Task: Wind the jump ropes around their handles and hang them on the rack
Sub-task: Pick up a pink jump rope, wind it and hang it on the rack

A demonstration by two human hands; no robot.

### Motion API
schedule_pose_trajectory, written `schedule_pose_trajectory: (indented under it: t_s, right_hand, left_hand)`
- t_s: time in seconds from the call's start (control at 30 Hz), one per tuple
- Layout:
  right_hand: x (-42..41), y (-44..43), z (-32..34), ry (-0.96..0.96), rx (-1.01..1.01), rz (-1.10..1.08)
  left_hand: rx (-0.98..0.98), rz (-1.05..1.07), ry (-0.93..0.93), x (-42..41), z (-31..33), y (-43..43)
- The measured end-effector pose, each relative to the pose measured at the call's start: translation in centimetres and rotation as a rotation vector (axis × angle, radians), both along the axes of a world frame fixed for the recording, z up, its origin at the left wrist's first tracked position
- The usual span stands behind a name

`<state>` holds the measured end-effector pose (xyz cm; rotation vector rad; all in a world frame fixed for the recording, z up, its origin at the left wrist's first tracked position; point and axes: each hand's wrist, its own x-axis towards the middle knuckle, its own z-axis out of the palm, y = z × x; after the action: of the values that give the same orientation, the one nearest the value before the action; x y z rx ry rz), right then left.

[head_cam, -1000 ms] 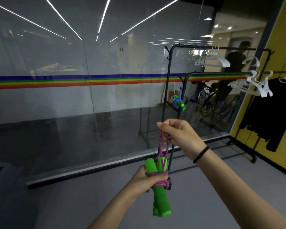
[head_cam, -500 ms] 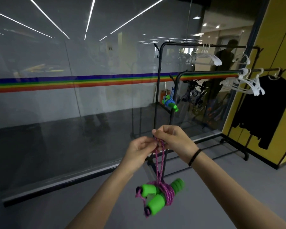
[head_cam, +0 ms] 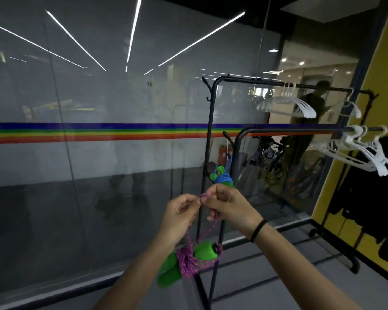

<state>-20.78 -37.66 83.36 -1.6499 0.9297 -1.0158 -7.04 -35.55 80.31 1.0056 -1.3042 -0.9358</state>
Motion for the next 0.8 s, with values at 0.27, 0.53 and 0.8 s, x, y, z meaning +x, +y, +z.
schedule_pose_trajectory:
  t_s: [0.27, 0.53, 0.8]
  right_hand:
    - [-0.2, -13.0, 0.6, 0.013, -0.001, -0.038]
    - [2.3, -26.0, 1.0, -0.009, -0.039, -0.136]
    - [6.8, -39.6, 5.3, 0.036, -0.188, -0.378]
  left_hand:
    - [-0.017, 0.01, -0.025, -0.1, 1.1, -13.3]
    - [0.0, -0.08, -0.041, 2.6, 1.1, -28.0]
    - [-0.056, -0.237, -0.09, 7.1, 6.0, -43.8]
